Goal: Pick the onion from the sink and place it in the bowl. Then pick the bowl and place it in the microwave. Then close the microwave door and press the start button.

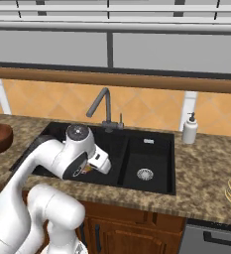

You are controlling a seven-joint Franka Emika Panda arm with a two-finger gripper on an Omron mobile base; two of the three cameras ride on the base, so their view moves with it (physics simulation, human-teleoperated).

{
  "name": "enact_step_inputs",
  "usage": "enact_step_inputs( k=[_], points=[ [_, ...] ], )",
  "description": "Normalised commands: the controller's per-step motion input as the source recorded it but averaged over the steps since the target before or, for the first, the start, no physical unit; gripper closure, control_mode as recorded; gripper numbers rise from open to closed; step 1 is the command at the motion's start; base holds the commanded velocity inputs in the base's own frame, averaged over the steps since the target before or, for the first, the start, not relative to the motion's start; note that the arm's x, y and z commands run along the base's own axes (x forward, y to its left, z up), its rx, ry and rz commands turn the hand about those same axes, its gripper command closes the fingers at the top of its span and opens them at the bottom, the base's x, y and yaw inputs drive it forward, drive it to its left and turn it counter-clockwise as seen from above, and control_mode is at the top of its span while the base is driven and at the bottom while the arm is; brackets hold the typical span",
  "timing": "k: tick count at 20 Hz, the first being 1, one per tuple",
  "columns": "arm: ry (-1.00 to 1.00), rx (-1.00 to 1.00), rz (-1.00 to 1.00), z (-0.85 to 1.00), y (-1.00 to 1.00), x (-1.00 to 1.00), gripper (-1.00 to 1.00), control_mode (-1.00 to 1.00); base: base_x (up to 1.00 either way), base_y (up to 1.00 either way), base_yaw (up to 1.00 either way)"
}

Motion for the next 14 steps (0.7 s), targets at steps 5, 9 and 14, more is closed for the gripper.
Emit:
enact_step_inputs(
  k=[5,9,14],
  points=[
    [0.02,-0.06,0.02,0.71,0.98,0.00,1.00,-1.00,0.00,0.00,0.00],
    [0.04,-0.02,0.00,0.63,1.00,0.00,1.00,-1.00,0.00,0.00,0.00],
    [0.00,0.00,0.00,0.09,1.00,0.07,1.00,-1.00,0.00,0.00,0.00]
  ],
)
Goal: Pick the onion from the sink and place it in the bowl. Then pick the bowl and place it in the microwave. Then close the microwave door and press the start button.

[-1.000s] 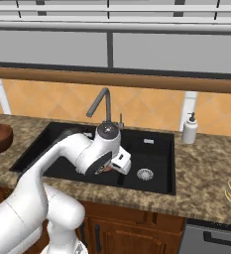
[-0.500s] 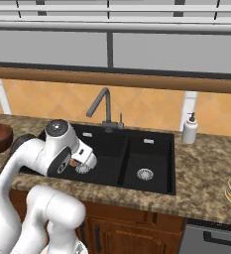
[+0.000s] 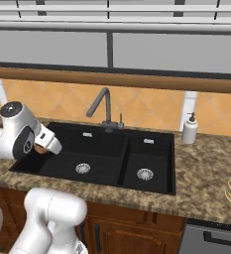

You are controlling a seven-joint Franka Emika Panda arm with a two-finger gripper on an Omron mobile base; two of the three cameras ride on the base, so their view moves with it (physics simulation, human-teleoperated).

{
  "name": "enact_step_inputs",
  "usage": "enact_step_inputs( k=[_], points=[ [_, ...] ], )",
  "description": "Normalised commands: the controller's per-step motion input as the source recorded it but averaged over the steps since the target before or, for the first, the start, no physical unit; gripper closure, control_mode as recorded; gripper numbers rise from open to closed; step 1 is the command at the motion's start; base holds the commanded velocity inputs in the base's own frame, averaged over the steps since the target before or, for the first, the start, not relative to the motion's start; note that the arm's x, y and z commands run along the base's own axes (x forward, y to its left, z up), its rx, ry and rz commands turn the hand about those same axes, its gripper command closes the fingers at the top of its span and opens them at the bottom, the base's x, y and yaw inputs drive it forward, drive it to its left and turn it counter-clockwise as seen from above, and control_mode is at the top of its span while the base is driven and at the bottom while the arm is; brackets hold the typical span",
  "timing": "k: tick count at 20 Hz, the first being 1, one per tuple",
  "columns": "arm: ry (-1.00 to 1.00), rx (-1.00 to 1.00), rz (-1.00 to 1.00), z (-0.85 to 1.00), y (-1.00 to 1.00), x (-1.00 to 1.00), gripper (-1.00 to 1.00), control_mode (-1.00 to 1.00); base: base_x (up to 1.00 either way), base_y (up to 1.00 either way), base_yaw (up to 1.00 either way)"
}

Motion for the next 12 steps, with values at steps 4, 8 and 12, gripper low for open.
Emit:
enact_step_inputs(
  k=[4,8,12],
  points=[
    [0.00,0.00,0.01,0.00,0.99,0.10,1.00,-1.00,0.00,0.00,0.00],
    [0.00,0.00,0.08,0.00,0.88,0.08,1.00,-1.00,0.00,0.00,0.00],
    [0.00,0.00,0.12,0.08,0.81,0.11,1.00,-1.00,0.00,0.00,0.00]
  ],
)
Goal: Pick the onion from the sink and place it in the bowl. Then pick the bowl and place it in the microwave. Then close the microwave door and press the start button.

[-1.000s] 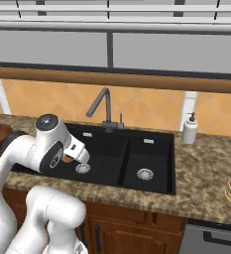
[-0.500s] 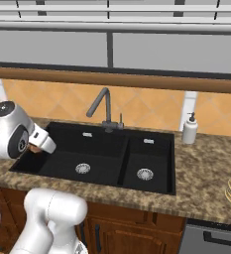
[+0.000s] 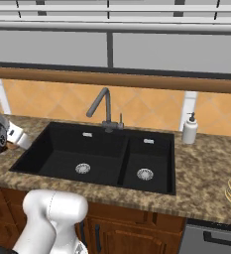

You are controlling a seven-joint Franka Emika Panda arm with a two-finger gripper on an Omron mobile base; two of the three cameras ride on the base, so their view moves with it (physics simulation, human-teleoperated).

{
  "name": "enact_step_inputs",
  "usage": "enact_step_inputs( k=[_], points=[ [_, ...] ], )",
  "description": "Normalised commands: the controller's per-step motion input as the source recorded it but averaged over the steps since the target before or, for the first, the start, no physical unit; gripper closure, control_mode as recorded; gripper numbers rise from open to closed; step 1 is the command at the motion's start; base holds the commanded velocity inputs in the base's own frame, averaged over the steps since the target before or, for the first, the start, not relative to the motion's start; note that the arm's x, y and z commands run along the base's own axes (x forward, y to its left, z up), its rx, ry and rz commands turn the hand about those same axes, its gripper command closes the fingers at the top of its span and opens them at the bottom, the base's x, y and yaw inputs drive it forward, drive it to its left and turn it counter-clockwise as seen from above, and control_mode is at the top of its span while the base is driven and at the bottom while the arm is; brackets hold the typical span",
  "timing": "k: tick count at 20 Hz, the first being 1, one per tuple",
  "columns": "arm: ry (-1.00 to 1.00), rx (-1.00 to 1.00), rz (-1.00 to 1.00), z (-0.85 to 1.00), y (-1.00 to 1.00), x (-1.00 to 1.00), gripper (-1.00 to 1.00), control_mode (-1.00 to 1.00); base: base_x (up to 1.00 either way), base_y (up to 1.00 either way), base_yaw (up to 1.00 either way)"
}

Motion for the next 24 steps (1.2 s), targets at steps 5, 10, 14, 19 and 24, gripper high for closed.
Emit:
enact_step_inputs(
  k=[5,10,14,19,24],
  points=[
    [0.00,-0.04,0.15,0.19,0.73,0.07,1.00,-1.00,0.00,0.00,0.00],
    [0.00,-0.07,0.15,0.00,0.76,0.28,1.00,-1.00,0.00,0.00,0.00],
    [0.00,-0.03,0.11,0.00,0.77,0.41,1.00,-1.00,0.00,0.00,0.00],
    [0.05,-0.02,0.05,0.00,0.75,0.52,1.00,-1.00,0.00,0.00,0.00],
    [0.03,-0.04,0.01,-0.18,0.61,0.42,1.00,-1.00,0.00,0.00,0.00]
  ],
)
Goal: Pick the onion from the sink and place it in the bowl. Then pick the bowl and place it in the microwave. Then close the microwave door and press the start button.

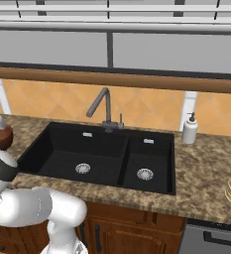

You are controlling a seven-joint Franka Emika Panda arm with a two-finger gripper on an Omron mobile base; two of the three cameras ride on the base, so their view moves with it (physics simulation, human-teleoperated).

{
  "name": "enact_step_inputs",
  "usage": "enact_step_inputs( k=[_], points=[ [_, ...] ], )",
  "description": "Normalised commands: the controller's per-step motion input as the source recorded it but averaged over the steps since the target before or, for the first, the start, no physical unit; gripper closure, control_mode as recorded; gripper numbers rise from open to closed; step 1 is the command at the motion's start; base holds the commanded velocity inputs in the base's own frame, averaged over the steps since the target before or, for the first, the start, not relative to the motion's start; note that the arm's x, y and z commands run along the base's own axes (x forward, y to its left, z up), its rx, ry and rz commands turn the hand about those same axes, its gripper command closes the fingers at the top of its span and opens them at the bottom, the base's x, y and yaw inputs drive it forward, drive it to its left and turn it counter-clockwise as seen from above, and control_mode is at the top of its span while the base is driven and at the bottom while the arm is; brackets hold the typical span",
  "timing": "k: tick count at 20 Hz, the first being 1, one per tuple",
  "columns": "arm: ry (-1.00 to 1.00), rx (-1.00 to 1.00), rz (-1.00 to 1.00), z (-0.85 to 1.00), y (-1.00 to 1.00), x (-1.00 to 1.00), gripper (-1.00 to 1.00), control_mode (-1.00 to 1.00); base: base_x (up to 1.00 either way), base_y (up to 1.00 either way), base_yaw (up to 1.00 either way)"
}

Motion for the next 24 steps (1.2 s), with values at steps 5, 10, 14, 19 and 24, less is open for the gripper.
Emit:
enact_step_inputs(
  k=[5,10,14,19,24],
  points=[
    [0.00,-0.05,0.00,-0.38,0.25,0.26,1.00,-1.00,0.00,0.00,0.00],
    [0.03,-0.03,0.00,-0.31,0.16,0.25,1.00,-1.00,0.00,0.00,0.00],
    [0.07,-0.03,0.00,-0.36,0.14,0.26,1.00,-1.00,0.00,0.00,0.00],
    [0.09,-0.03,0.00,-0.29,0.25,0.21,1.00,-1.00,0.00,0.00,0.00],
    [0.09,-0.04,0.00,-0.22,0.35,0.20,-1.00,-1.00,0.00,0.00,0.00]
  ],
)
